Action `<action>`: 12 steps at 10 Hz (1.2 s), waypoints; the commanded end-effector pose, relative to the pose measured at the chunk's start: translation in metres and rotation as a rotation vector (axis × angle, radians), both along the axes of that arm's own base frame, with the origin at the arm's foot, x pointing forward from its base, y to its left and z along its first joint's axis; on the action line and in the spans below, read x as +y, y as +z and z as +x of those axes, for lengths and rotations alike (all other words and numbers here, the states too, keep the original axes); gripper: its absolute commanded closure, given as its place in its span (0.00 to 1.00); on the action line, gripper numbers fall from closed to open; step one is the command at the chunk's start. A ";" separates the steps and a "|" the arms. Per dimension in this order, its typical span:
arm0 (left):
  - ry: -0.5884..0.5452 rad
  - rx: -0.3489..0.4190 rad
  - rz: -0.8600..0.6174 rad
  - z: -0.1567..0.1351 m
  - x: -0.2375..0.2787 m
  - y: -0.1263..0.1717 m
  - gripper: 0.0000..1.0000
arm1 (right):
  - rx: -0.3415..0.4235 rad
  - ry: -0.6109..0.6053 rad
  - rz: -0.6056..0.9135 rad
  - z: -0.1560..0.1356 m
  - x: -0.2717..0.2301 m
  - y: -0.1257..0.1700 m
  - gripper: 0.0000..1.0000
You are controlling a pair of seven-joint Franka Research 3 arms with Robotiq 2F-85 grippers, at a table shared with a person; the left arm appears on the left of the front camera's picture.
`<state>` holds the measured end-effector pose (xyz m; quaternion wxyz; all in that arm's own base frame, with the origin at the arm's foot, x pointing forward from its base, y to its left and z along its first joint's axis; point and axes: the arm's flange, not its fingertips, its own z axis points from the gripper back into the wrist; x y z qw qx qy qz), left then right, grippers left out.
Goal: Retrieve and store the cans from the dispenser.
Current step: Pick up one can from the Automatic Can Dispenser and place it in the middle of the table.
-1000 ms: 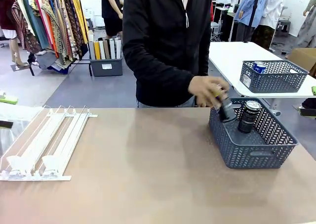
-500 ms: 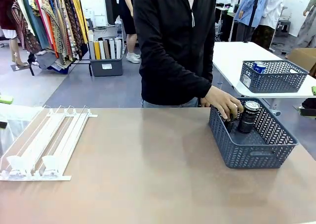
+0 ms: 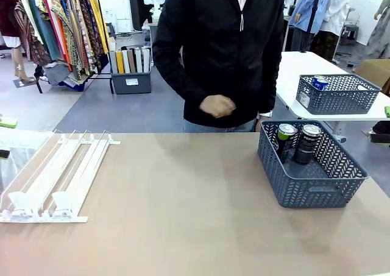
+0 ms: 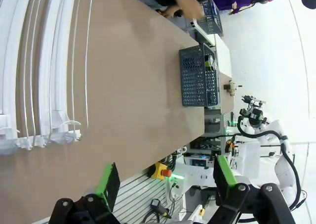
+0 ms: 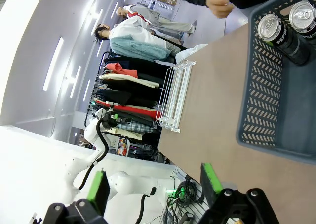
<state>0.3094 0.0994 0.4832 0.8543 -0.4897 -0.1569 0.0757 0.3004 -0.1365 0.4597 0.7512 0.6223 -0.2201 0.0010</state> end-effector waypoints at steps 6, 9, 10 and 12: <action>0.002 -0.017 -0.021 0.001 -0.001 0.002 0.00 | -0.015 -0.005 0.017 0.002 0.002 0.004 0.00; 0.002 -0.017 -0.021 0.001 -0.001 0.002 0.00 | -0.015 -0.005 0.017 0.002 0.002 0.004 0.00; 0.002 -0.017 -0.021 0.001 -0.001 0.002 0.00 | -0.015 -0.005 0.017 0.002 0.002 0.004 0.00; 0.002 -0.017 -0.021 0.001 -0.001 0.002 0.00 | -0.015 -0.005 0.017 0.002 0.002 0.004 0.00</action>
